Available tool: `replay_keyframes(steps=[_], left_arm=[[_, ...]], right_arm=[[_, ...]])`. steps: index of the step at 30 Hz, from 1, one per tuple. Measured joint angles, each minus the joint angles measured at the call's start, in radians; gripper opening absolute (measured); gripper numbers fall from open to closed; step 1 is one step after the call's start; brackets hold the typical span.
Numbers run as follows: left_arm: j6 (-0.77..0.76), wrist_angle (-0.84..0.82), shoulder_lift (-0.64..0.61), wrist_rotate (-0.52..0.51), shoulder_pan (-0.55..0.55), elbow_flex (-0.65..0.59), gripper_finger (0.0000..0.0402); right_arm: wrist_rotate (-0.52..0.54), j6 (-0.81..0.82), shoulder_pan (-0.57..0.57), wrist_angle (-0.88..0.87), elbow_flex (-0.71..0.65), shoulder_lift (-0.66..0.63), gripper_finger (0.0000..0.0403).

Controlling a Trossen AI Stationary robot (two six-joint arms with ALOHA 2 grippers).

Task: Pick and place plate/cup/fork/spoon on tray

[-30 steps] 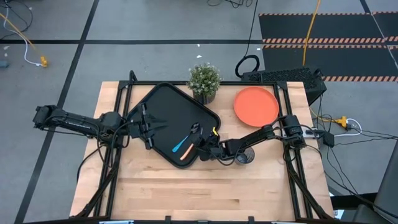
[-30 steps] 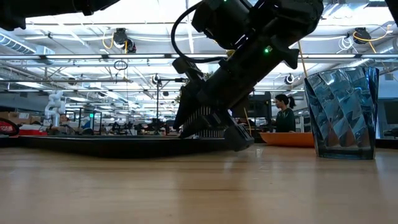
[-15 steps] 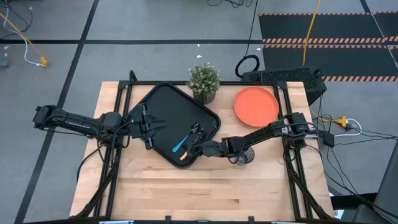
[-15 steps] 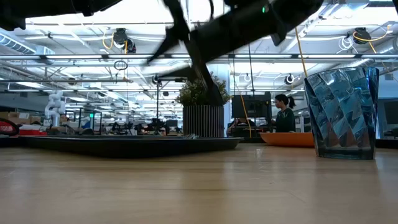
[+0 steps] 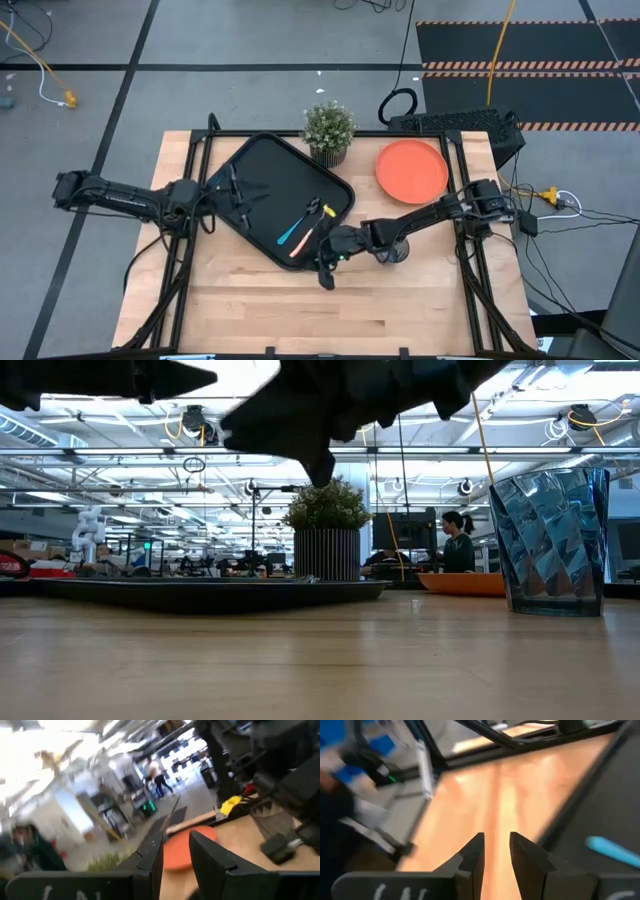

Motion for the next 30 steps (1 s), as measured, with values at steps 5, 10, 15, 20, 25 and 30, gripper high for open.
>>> replay_keyframes(steps=[5, 10, 15, 20, 25, 30], left_arm=[[-0.257, -0.079, 0.000, -0.024, 0.016, 0.000, 0.0097], [-0.407, -0.138, 0.000, -0.023, 0.004, 0.000, 0.0097], [-0.480, -0.163, 0.000, -0.023, -0.006, 0.000, 0.0097], [-0.531, -0.168, 0.000, -0.023, -0.006, 0.000, 0.0097], [-0.490, -0.168, 0.000, -0.027, 0.002, 0.000, 0.0097], [-0.372, -0.017, 0.000, -0.032, 0.045, 0.000, 0.0097]], right_arm=[[0.133, -0.077, -0.052, -0.158, 0.000, -0.047, 0.0084], [0.154, -0.244, -0.073, -0.418, 0.000, -0.103, 0.0084], [0.159, -0.490, -0.075, -0.577, 0.000, -0.166, 0.0084], [0.162, -0.654, -0.101, -0.605, 0.000, -0.194, 0.0084], [0.216, -0.730, -0.137, -0.595, 0.000, -0.161, 0.0084], [0.236, -0.769, -0.149, -0.459, 0.001, -0.109, 0.0084]])
